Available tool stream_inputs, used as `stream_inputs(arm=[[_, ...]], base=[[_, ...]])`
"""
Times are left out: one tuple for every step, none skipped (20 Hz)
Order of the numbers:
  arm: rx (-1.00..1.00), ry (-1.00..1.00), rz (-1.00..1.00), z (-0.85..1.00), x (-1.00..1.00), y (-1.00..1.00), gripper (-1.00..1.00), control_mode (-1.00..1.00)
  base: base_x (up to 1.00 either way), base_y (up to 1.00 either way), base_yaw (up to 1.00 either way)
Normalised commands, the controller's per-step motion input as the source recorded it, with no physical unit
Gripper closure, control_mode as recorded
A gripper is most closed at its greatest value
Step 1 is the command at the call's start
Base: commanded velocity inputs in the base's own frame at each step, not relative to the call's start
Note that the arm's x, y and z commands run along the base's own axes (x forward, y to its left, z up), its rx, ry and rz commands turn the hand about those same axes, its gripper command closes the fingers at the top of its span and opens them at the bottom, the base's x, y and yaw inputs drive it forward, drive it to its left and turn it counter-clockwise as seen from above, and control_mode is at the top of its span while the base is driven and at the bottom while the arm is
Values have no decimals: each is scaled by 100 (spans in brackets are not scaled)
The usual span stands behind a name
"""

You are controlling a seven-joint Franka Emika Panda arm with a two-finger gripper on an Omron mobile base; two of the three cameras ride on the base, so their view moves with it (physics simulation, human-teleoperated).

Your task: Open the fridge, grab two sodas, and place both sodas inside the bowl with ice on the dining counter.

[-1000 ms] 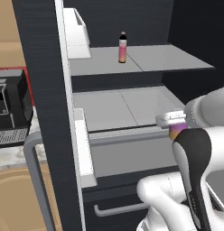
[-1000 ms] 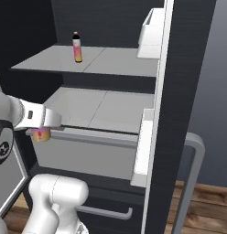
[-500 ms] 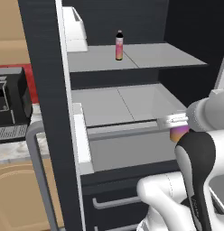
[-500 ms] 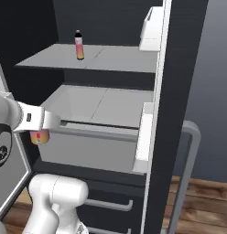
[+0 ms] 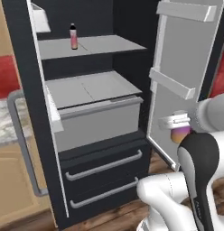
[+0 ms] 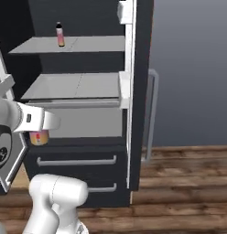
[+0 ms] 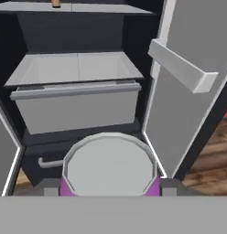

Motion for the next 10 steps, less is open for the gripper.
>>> stream_inputs(arm=[[0, 0, 0, 0, 0, 0, 100, 100], [0, 0, 0, 0, 0, 0, 100, 100], [0, 0, 0, 0, 0, 0, 100, 100], [0, 0, 0, 0, 0, 0, 100, 100], [0, 0, 0, 0, 0, 0, 100, 100], [0, 0, 0, 0, 0, 0, 100, 100], [0, 0, 0, 0, 0, 0, 100, 100], [0, 0, 0, 0, 0, 0, 100, 100], [0, 0, 0, 0, 0, 0, 100, 100], [0, 0, 0, 0, 0, 0, 100, 100]], base=[[-73, 8, -54], [-72, 7, -55], [-66, 0, -56], [-63, 0, -56], [-61, 0, -56], [-59, 0, -56], [-57, 0, -56], [-54, 0, -56], [-47, 0, -56], [-41, -10, -54]])
